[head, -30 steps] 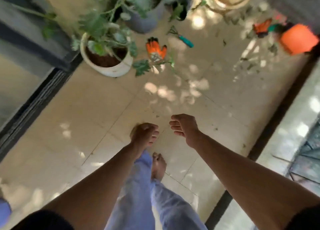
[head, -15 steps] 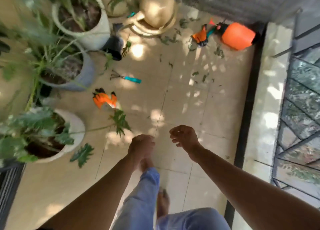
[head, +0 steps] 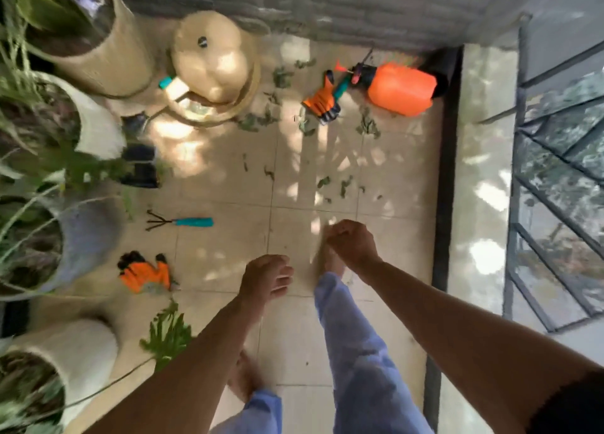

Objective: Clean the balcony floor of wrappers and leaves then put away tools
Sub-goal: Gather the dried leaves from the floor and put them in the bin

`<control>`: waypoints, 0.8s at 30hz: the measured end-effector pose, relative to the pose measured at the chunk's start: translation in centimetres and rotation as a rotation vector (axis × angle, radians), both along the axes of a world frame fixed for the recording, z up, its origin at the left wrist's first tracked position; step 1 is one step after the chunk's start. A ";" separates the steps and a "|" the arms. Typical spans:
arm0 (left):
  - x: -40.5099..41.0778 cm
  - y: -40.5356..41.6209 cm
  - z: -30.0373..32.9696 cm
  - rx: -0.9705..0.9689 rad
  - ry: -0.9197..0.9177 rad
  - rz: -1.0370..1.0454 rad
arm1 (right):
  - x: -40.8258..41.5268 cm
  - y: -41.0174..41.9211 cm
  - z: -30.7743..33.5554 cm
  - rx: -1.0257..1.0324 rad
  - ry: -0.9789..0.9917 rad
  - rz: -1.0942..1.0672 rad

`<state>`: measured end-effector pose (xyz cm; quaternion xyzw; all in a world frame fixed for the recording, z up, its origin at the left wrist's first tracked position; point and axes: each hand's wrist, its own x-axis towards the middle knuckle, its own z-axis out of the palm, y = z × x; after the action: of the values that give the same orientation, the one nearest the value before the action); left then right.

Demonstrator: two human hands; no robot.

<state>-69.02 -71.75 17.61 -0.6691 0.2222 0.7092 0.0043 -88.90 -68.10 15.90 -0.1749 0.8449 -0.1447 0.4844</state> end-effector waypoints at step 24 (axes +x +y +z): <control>-19.7 -21.6 -13.0 -0.033 0.011 -0.196 | -23.1 -18.4 -14.8 0.080 0.224 0.377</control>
<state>-88.72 -93.33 4.57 -0.6403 0.2985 0.7051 0.0616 -112.04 -86.52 1.08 -0.3253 0.8509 0.0025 0.4124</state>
